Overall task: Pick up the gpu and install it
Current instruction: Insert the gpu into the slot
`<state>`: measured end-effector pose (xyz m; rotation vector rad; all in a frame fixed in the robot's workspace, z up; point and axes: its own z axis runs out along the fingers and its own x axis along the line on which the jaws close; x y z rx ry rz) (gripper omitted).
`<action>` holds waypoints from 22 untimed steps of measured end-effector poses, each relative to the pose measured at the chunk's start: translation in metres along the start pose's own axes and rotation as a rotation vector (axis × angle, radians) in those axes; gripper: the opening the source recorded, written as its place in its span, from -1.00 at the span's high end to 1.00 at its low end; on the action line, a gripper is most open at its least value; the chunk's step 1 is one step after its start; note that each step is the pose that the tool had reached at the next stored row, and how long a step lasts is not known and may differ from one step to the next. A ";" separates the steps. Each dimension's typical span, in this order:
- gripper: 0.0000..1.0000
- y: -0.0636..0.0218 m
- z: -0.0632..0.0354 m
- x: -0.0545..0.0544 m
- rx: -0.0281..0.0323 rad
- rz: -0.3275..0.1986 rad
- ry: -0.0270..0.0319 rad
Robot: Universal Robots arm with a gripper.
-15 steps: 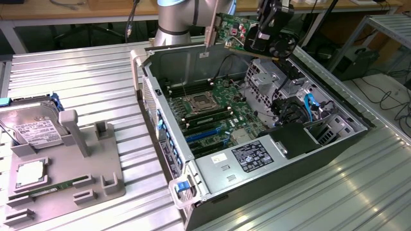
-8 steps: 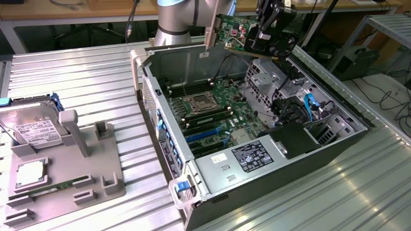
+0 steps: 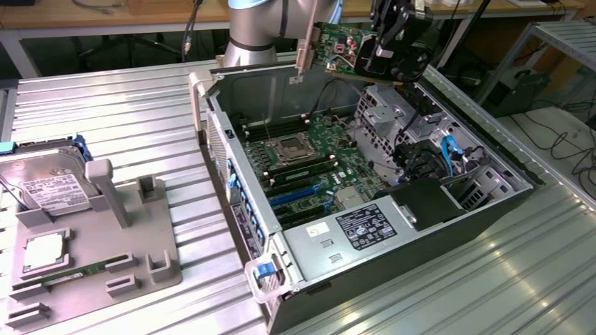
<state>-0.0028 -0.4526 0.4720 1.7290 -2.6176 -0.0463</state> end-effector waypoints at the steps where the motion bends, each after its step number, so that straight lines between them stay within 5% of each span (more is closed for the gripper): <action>1: 0.44 0.0000 0.0000 0.000 -0.0001 -0.006 0.0001; 22: 0.44 0.0000 0.0000 0.000 -0.0017 -0.136 0.0037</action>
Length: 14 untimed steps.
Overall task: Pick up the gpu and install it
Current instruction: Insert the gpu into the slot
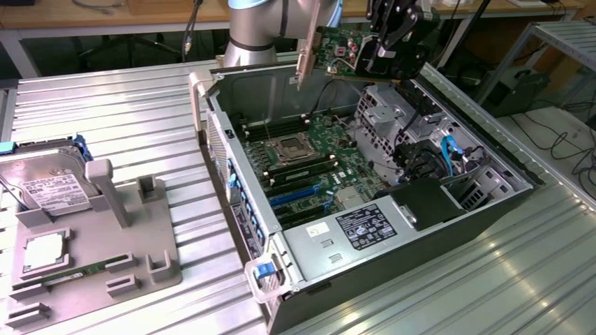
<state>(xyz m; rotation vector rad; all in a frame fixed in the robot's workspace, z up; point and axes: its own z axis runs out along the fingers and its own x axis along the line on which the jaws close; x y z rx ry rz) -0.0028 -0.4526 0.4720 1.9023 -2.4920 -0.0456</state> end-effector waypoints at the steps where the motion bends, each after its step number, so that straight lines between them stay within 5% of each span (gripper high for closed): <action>1: 0.44 0.0000 0.0000 0.000 -0.0001 -0.005 0.0001; 14: 0.44 0.0000 0.0000 0.000 -0.0009 -0.070 0.0019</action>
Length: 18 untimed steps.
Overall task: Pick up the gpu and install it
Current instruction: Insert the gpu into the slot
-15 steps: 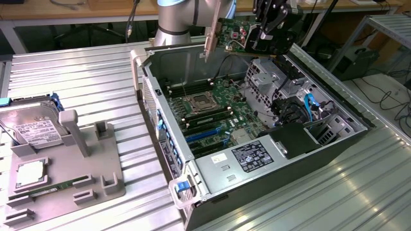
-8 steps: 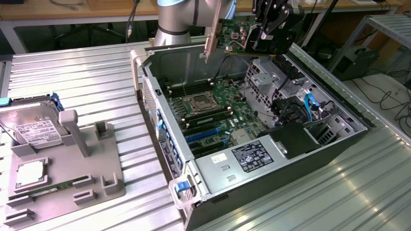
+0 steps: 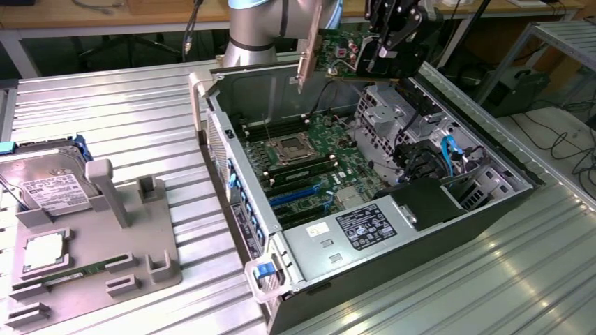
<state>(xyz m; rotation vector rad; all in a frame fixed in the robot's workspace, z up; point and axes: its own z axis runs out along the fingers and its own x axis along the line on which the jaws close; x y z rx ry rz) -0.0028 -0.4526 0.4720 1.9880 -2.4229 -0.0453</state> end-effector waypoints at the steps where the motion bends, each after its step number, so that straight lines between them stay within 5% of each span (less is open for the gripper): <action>1: 0.44 0.0000 0.0000 0.000 0.0000 -0.005 0.0000; 18: 0.44 0.0000 0.0000 0.000 -0.0013 -0.101 0.0027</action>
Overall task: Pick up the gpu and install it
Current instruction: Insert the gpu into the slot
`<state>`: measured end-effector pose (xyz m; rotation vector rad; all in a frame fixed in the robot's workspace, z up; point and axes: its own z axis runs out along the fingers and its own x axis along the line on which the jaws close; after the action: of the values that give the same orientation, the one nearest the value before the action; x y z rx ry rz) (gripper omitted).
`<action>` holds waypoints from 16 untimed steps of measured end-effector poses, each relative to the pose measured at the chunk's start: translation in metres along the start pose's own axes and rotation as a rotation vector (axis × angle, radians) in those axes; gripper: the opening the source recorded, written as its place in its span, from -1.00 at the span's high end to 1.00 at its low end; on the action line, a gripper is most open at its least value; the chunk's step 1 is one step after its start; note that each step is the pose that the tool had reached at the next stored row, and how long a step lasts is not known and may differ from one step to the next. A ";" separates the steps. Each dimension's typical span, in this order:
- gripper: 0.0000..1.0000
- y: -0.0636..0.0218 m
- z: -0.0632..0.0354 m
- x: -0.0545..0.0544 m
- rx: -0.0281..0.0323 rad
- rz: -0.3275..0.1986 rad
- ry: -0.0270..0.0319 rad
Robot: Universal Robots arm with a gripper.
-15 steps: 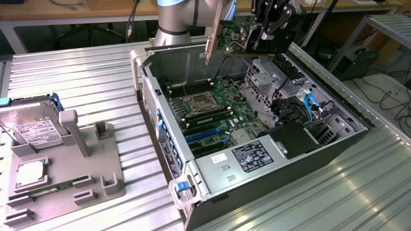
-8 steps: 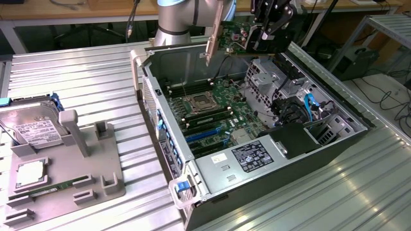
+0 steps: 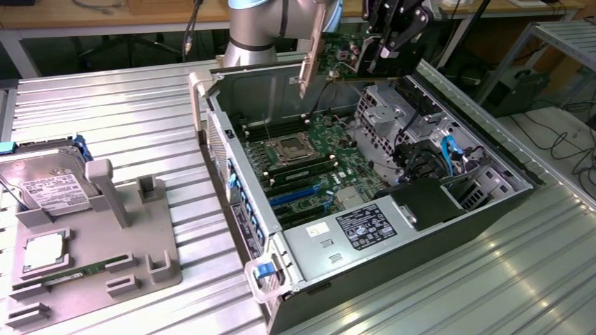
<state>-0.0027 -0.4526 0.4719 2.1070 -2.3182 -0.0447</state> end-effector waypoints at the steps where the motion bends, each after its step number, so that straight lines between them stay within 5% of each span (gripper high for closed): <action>1: 0.44 0.0000 0.0000 0.000 -0.0001 -0.007 0.0002; 16: 0.44 0.0000 0.0000 0.000 -0.0012 -0.093 0.0026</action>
<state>-0.0028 -0.4526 0.4720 2.2120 -2.2163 -0.0439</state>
